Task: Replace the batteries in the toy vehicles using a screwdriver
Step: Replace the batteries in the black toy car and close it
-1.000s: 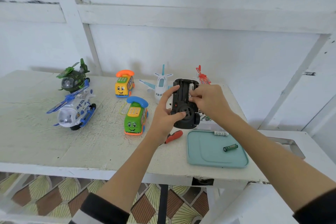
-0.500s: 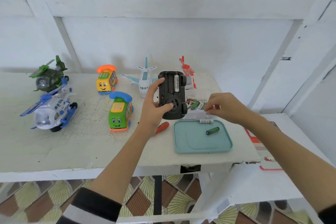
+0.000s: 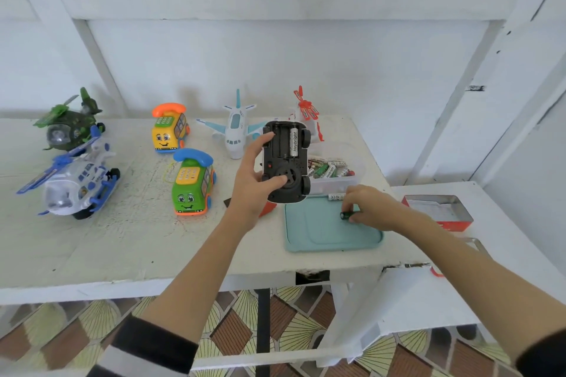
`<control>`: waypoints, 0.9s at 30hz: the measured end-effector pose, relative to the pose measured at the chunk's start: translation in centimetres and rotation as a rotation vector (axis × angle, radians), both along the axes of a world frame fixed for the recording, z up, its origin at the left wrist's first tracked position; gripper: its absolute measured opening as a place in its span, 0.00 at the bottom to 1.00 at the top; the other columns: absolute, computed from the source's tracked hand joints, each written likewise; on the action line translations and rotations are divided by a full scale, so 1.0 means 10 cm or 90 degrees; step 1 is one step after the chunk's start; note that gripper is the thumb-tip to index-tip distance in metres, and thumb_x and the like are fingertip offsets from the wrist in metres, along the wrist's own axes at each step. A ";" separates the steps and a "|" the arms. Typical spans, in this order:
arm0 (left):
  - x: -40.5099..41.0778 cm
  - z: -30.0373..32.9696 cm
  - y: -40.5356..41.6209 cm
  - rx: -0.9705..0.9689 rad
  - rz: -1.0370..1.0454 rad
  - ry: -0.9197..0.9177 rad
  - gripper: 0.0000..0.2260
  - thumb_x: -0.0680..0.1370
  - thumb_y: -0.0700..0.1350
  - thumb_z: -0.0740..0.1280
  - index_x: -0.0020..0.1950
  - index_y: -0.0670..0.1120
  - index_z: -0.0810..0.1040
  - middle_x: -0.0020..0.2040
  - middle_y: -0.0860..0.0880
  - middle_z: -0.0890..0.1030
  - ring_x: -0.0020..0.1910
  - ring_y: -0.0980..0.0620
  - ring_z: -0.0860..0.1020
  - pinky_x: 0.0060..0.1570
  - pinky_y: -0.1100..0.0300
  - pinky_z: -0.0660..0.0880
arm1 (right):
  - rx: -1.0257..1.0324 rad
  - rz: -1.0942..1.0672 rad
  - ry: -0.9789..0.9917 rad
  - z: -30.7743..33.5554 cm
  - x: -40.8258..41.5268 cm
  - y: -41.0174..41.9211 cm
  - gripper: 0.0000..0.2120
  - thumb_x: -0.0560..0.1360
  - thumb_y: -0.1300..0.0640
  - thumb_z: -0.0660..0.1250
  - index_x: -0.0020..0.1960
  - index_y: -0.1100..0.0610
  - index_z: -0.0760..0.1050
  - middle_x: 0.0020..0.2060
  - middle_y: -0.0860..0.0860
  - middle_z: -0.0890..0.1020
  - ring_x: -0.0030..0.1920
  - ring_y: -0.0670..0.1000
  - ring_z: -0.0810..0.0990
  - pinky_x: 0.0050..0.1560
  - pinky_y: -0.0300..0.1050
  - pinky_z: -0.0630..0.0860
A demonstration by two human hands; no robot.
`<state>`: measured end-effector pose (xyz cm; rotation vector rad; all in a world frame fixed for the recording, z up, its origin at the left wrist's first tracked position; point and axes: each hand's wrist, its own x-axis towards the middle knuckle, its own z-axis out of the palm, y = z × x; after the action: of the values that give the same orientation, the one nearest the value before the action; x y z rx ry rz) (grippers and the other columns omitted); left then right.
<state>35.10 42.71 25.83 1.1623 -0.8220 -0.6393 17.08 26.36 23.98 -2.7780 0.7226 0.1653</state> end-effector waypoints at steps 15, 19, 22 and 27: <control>0.01 -0.02 0.02 -0.013 -0.004 0.057 0.33 0.66 0.31 0.67 0.66 0.58 0.72 0.68 0.56 0.74 0.53 0.45 0.83 0.52 0.42 0.80 | 0.238 -0.081 -0.631 0.88 0.95 0.40 0.08 0.69 0.66 0.71 0.45 0.60 0.73 0.35 0.52 0.78 0.34 0.47 0.75 0.39 0.39 0.76; 0.01 -0.03 0.07 0.001 -0.004 0.049 0.33 0.67 0.30 0.66 0.66 0.57 0.71 0.62 0.62 0.77 0.51 0.46 0.83 0.50 0.46 0.81 | 0.154 -0.049 -0.645 0.80 1.12 0.39 0.08 0.69 0.66 0.71 0.44 0.60 0.73 0.34 0.50 0.77 0.34 0.45 0.74 0.39 0.35 0.72; 0.02 -0.04 0.08 -0.004 0.002 0.057 0.33 0.67 0.31 0.67 0.66 0.57 0.72 0.66 0.57 0.75 0.52 0.44 0.82 0.51 0.45 0.81 | 0.076 -0.014 -0.618 0.73 1.17 0.38 0.07 0.69 0.65 0.72 0.43 0.62 0.73 0.34 0.52 0.76 0.34 0.49 0.72 0.37 0.36 0.69; 0.03 -0.05 0.09 -0.018 0.015 0.073 0.33 0.67 0.31 0.67 0.67 0.55 0.72 0.68 0.53 0.74 0.53 0.45 0.82 0.51 0.46 0.81 | -0.041 0.044 -0.623 0.69 1.23 0.34 0.08 0.66 0.60 0.72 0.39 0.62 0.73 0.38 0.52 0.73 0.43 0.55 0.71 0.41 0.50 0.71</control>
<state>35.42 43.66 25.30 1.0986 -0.7165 -0.6663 29.42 29.72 30.92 -2.4654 0.3558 -1.1255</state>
